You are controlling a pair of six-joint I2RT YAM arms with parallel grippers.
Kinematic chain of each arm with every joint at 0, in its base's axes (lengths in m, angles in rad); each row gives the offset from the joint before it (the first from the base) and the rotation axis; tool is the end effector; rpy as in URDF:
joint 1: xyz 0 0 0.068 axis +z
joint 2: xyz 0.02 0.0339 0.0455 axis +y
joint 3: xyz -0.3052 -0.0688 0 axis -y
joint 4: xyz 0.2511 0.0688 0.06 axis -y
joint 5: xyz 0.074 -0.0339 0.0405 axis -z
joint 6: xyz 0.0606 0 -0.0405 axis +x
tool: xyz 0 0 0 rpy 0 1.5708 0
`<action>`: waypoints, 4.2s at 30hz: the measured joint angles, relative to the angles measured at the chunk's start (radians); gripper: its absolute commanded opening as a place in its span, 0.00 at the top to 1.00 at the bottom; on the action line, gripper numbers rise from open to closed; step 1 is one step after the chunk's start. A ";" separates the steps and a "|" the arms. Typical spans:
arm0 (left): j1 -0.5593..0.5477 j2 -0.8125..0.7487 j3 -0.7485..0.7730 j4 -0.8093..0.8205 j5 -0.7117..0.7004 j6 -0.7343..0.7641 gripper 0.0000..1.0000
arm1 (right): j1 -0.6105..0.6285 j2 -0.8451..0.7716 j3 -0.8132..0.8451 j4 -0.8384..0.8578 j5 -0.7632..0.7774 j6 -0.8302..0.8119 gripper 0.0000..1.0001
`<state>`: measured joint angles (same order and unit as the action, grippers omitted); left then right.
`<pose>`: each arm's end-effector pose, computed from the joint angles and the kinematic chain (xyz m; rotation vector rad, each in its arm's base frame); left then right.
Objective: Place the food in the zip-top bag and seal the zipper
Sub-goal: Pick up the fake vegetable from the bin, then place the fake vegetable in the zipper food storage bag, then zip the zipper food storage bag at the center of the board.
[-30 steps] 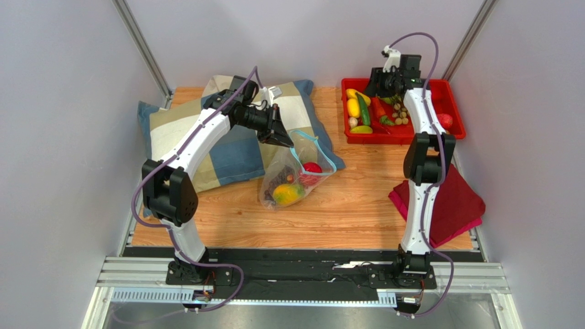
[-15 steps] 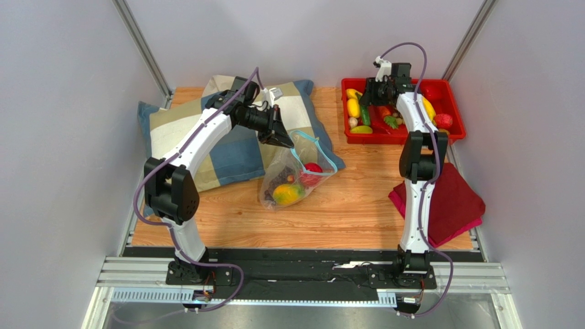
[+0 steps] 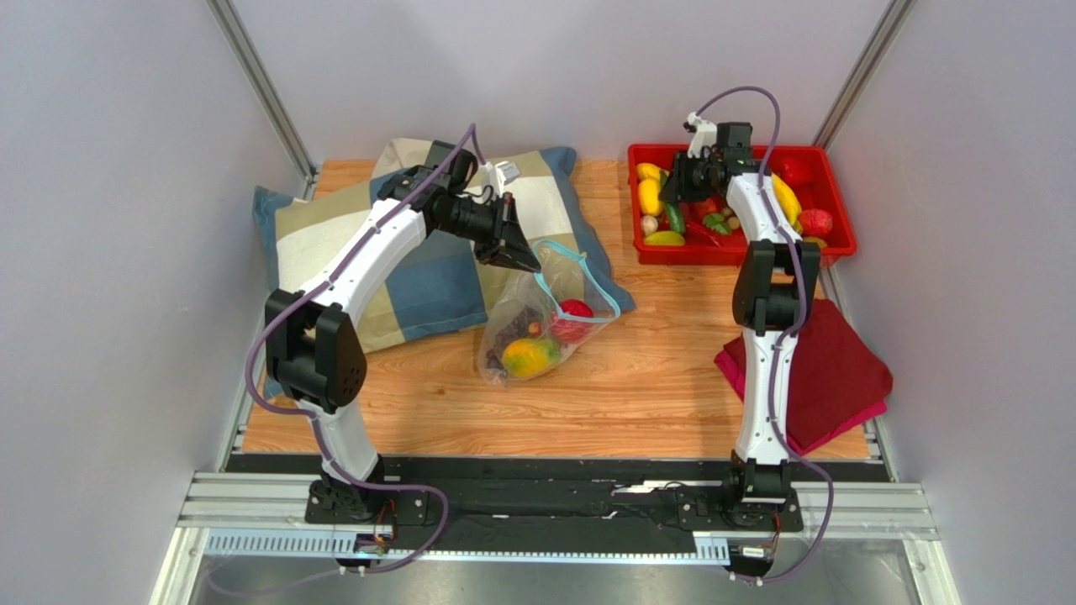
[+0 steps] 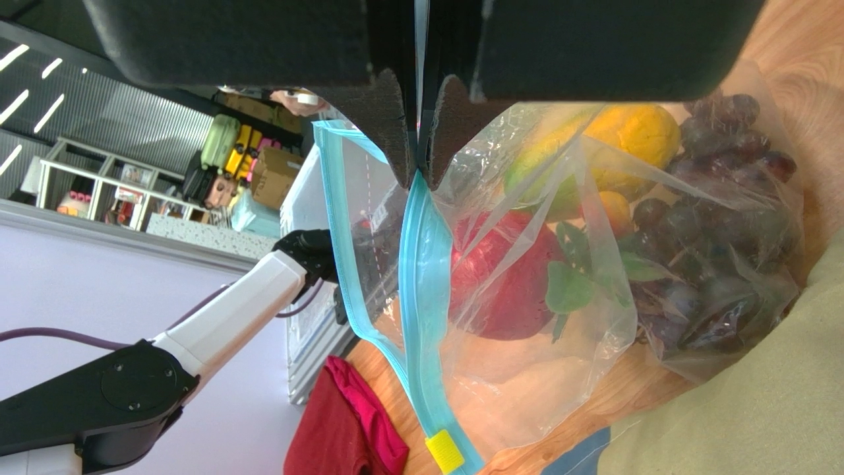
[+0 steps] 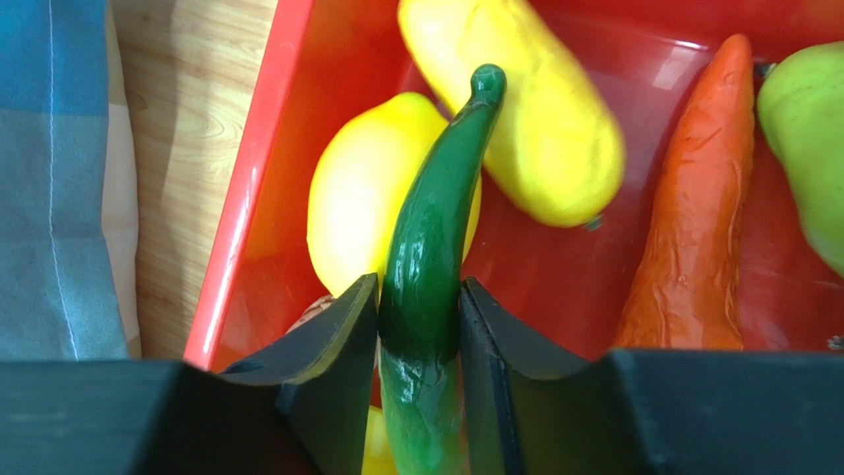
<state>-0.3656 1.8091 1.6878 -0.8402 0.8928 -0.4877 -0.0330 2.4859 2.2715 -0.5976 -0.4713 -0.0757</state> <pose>0.3685 -0.1916 0.3474 0.2301 2.5989 -1.4599 0.6087 0.0074 0.2119 -0.2711 2.3106 0.5051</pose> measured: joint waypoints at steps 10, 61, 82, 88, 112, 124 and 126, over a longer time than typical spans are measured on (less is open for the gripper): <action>0.000 0.000 0.000 0.000 0.000 0.000 1.00 | -0.008 -0.037 -0.030 -0.023 -0.027 0.014 1.00; 0.015 -0.069 -0.112 0.179 0.030 -0.091 1.00 | 0.569 -1.029 -1.242 0.481 -0.166 0.441 0.77; 0.028 -0.148 -0.149 0.155 0.020 -0.033 1.00 | 0.405 -1.001 -0.969 -0.077 -0.263 -0.113 0.36; 0.029 -0.150 -0.149 0.142 0.013 -0.019 1.00 | 0.360 -0.822 -0.896 -0.211 -0.320 -0.070 0.49; -0.106 -0.182 0.019 -0.148 -0.091 0.423 0.89 | 0.565 -1.286 -1.199 0.219 -0.226 0.632 1.00; -0.106 -0.063 0.074 -0.198 -0.049 0.483 0.55 | 0.566 -1.130 -1.248 0.411 -0.031 0.792 1.00; -0.106 -0.063 0.079 -0.196 -0.065 0.481 0.53 | 0.566 -1.147 -1.274 0.452 -0.028 0.798 1.00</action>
<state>-0.4717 1.7466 1.7664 -1.0359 0.8280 -0.0067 0.5335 1.3392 0.9974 -0.1452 -0.4992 0.7227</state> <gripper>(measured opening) 0.437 0.009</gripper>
